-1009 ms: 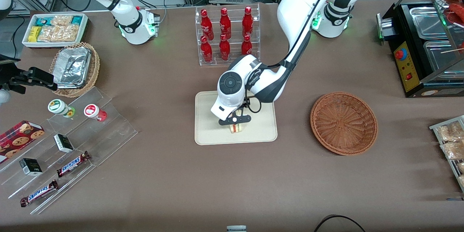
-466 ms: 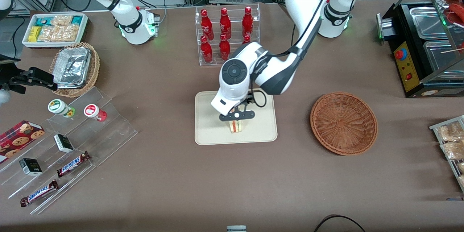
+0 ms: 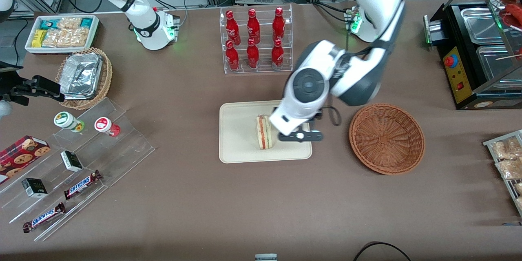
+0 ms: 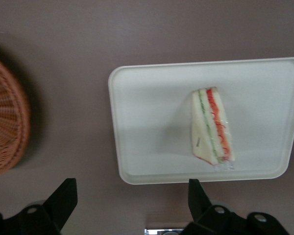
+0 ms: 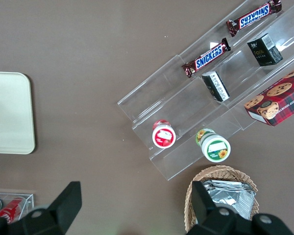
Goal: Place sandwich from basket to tray
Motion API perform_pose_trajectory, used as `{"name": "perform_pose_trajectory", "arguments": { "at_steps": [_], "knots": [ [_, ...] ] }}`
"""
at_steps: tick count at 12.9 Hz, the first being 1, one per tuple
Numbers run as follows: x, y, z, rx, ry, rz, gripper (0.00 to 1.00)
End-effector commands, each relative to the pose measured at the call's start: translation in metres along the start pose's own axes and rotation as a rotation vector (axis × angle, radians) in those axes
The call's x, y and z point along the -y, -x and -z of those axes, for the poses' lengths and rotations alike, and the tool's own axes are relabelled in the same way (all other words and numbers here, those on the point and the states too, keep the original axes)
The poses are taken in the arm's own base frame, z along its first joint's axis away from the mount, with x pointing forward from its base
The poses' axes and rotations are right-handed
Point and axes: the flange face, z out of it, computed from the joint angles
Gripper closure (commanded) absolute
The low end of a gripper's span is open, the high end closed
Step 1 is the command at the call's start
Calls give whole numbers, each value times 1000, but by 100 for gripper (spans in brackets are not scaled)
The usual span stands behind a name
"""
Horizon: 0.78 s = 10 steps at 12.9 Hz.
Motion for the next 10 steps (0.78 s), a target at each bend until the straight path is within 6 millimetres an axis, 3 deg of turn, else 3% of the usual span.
{"name": "perform_pose_trajectory", "arguments": {
  "at_steps": [1, 2, 6, 8, 10],
  "knots": [
    [71, 14, 25, 12, 9, -95, 0],
    [102, 12, 35, 5, 17, -107, 0],
    [184, 24, 61, -15, 33, -104, 0],
    [213, 31, 76, -20, 36, -97, 0],
    [227, 45, 82, -30, 30, -83, 0]
  ]
}}
